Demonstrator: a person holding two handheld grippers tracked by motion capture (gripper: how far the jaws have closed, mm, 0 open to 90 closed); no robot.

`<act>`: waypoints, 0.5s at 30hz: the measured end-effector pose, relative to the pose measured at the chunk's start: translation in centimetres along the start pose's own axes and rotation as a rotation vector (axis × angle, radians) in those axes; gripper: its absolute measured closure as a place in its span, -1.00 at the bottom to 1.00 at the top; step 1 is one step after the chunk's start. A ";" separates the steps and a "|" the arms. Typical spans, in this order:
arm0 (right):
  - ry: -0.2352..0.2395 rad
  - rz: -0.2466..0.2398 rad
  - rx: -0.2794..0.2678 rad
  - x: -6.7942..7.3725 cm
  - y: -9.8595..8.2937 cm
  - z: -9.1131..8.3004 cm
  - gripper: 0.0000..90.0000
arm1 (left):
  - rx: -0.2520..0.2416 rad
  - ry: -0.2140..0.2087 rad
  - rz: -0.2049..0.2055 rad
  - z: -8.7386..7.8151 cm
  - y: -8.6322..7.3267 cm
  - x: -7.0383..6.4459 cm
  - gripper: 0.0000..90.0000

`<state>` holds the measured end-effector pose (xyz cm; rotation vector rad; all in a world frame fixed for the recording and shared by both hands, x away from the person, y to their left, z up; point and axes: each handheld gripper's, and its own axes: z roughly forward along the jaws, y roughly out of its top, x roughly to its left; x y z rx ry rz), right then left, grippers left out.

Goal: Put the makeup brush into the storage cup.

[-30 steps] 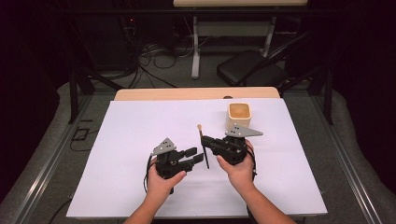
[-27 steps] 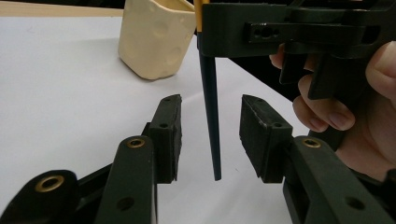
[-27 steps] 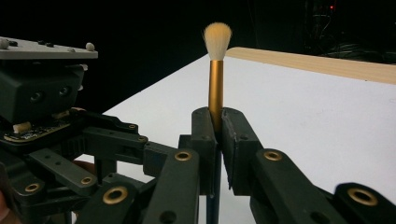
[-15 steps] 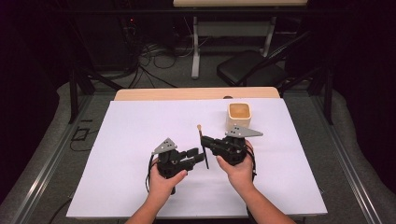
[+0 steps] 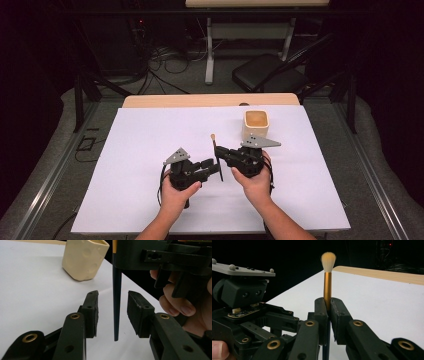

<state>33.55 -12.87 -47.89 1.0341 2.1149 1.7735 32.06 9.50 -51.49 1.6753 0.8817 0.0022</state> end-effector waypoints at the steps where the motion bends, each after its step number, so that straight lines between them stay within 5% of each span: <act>1: 0.000 0.000 -0.001 0.0 0.0 0.0 0.87 | -0.001 0.001 -0.001 0.1 0.0 0.0 0.37; 15: 0.008 -0.010 -0.002 0.3 0.0 0.1 0.87 | 0.005 -0.011 -0.019 0.3 0.0 0.0 0.43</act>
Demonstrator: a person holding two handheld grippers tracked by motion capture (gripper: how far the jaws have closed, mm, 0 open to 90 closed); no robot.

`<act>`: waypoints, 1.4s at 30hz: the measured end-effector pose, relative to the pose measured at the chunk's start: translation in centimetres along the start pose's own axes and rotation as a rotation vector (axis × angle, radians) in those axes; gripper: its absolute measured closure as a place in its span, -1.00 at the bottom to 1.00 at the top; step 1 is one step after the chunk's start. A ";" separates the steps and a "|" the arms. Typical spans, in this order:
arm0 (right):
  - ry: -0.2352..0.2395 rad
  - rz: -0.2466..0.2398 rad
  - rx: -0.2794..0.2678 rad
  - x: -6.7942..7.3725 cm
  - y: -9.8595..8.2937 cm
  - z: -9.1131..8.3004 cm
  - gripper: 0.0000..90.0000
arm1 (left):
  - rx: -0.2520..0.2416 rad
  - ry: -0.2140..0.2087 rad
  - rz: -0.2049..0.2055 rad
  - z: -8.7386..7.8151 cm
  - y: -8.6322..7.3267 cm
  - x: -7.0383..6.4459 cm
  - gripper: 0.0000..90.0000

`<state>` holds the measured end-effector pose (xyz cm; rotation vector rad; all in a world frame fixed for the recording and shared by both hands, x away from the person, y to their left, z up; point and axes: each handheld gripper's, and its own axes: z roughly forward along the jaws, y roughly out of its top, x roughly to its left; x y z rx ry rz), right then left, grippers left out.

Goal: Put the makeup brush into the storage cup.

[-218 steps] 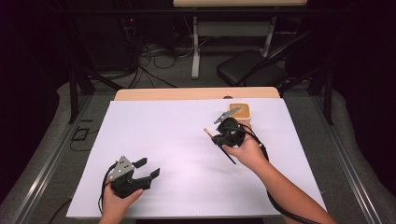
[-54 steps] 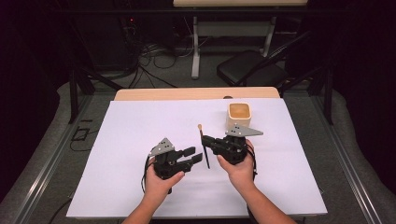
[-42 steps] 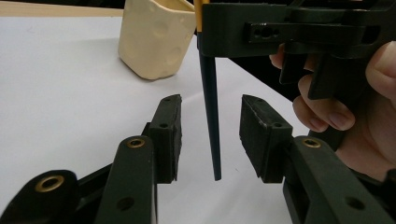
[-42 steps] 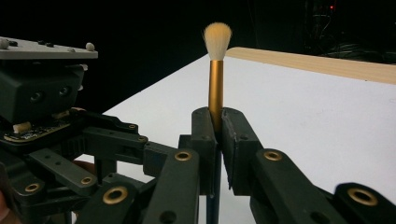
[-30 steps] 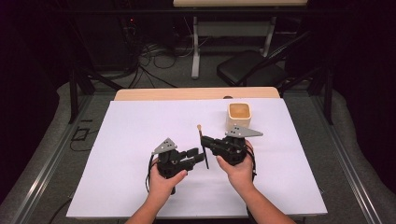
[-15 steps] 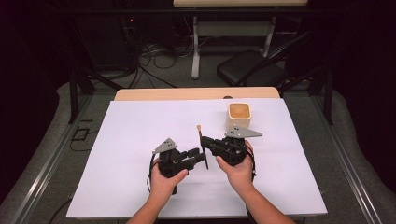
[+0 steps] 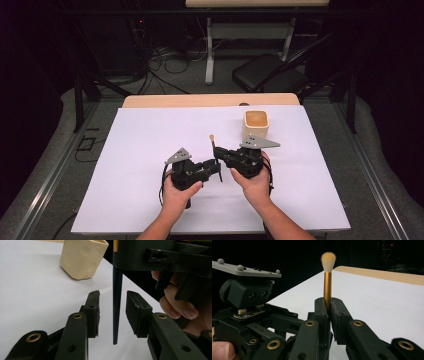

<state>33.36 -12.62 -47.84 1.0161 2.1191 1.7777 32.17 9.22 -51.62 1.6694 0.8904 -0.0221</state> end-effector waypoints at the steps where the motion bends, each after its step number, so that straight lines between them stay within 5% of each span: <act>1: 0.000 -0.001 0.001 0.0 0.0 0.0 0.86 | 0.000 0.000 -0.001 0.0 0.0 0.0 0.46; 42: 0.008 -0.011 0.014 0.2 -0.3 0.3 0.86 | -0.003 -0.018 -0.054 -0.2 0.0 0.1 0.81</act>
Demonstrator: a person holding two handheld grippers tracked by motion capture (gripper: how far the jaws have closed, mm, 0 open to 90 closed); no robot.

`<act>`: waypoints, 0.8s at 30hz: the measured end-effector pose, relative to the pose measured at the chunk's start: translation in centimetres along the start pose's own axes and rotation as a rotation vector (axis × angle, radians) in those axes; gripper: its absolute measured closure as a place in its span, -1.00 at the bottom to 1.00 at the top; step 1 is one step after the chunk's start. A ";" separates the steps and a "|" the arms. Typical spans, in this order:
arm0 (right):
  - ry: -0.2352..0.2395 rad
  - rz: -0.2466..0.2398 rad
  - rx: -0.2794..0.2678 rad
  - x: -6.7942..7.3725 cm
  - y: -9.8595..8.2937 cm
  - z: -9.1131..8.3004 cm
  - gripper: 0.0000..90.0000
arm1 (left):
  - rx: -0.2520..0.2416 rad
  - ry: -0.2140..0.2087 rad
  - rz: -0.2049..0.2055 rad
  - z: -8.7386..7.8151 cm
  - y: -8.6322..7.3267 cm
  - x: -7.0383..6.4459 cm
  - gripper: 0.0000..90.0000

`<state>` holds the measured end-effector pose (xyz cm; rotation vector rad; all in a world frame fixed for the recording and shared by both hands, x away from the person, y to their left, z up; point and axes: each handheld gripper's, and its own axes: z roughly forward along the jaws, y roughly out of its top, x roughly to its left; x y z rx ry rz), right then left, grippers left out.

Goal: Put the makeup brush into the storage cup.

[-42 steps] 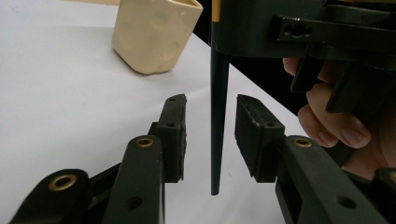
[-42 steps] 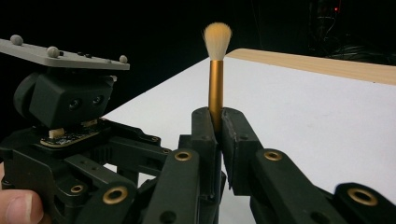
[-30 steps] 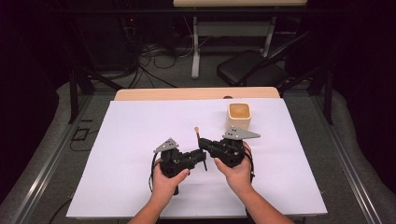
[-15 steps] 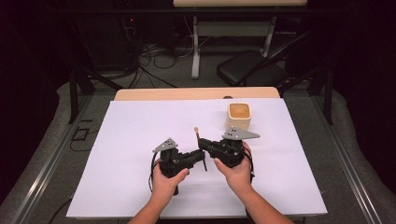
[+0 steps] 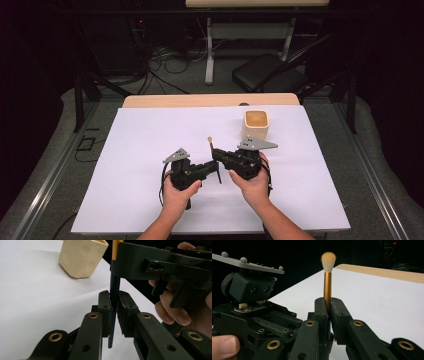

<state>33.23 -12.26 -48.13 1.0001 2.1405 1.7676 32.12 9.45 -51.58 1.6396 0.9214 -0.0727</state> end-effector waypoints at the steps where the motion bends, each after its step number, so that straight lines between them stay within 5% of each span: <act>1: 0.000 0.000 0.000 0.0 0.0 0.0 0.86 | 0.000 0.000 0.000 0.0 0.0 0.0 0.82; 24: 0.003 -0.002 0.007 0.0 0.0 0.0 0.86 | 0.002 -0.004 -0.004 0.0 0.0 0.0 0.85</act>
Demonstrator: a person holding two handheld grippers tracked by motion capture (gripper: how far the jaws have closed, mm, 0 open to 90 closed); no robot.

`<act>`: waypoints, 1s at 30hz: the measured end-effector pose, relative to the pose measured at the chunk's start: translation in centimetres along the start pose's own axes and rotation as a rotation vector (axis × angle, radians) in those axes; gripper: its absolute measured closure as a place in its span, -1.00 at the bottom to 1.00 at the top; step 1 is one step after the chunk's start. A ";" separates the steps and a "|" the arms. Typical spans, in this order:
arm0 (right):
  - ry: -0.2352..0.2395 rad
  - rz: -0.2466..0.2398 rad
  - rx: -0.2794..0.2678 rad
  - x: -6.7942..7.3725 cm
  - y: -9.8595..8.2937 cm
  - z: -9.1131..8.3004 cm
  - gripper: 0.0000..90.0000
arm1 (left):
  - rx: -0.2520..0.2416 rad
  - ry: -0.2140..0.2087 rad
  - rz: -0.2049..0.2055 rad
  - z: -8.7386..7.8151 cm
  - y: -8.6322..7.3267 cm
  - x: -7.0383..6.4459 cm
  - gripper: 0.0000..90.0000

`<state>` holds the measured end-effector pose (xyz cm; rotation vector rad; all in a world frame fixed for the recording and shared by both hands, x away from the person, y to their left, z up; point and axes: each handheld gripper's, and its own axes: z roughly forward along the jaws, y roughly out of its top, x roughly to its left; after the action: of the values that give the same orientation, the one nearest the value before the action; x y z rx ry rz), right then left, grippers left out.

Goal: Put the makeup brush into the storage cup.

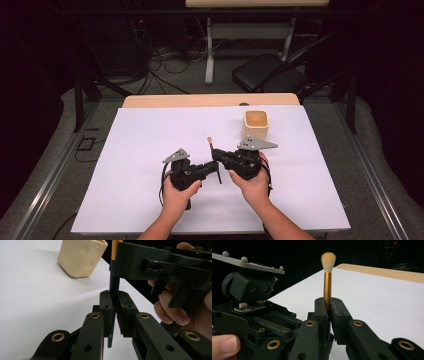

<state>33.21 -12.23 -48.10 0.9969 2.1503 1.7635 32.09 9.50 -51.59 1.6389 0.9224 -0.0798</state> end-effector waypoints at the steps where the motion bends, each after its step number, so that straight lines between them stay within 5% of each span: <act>1: 0.000 0.000 0.000 0.0 0.0 0.0 0.86 | 0.002 -0.001 0.001 0.0 0.0 0.0 0.85; 15: 0.004 0.009 -0.003 -0.1 0.3 -0.2 0.72 | 0.017 0.025 0.036 0.0 0.0 -0.2 0.85; 30: 0.015 0.013 0.012 0.1 0.6 -0.4 0.67 | 0.038 0.096 0.130 -0.3 0.2 -0.5 0.85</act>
<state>33.19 -12.44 -47.44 1.0059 2.1706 1.7716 31.72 9.50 -51.04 1.7467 0.8886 0.0717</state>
